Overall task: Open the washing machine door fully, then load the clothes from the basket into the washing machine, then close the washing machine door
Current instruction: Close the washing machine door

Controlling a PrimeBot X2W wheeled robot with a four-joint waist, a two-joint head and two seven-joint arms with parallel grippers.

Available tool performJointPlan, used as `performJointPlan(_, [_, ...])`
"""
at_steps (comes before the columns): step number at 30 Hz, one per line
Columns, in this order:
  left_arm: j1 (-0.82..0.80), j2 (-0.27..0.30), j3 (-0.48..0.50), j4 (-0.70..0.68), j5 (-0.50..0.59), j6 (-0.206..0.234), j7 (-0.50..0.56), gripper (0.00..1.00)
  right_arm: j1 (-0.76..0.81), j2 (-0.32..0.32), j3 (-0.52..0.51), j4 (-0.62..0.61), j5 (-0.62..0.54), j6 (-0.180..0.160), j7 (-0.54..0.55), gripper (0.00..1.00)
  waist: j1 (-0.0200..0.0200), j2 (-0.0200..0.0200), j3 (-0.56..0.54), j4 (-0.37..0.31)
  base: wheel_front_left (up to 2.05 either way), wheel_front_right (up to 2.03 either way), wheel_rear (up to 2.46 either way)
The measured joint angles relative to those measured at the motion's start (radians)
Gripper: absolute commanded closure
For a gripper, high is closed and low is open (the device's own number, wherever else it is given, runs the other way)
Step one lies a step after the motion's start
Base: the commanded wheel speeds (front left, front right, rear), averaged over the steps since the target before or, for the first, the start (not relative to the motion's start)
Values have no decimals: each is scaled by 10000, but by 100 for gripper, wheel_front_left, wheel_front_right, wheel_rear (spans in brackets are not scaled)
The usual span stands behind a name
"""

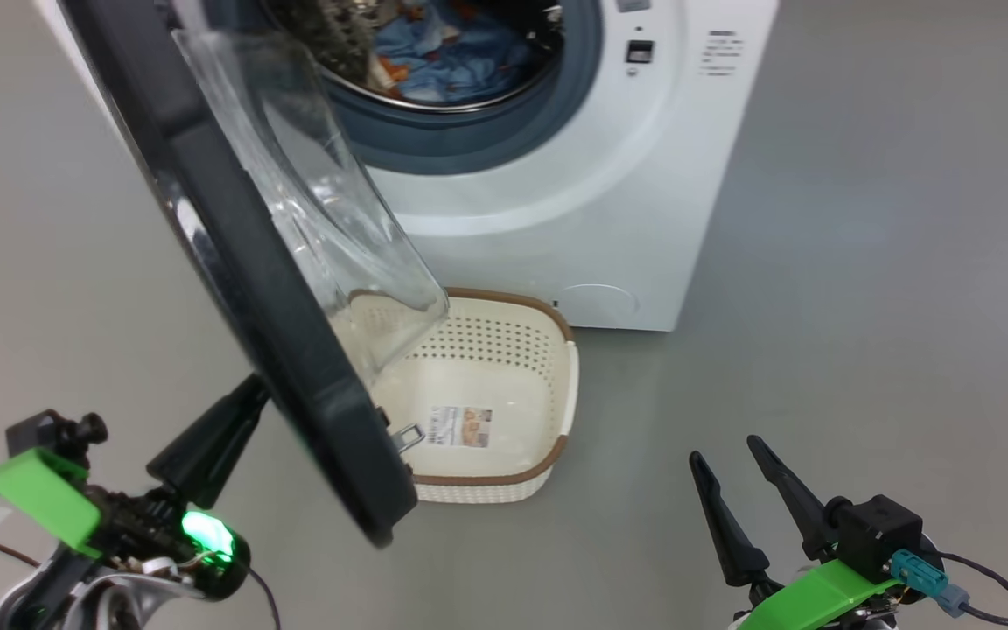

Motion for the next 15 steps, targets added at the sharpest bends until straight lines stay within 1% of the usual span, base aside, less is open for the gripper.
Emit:
performJointPlan(9, [-185, 0, -698, 499, -134, -529, -884, 100, -2, 40, -2, 115, 75, 0, -61, 0, 0, 0, 8, -963, 0, 0, 0])
performJointPlan(15, [-525, -10, -792, 991, -203, -865, -1419, 100, -10, 58, -6, 159, 75, 0, -136, 0, 0, 0, 47, -1591, 0, 0, 0])
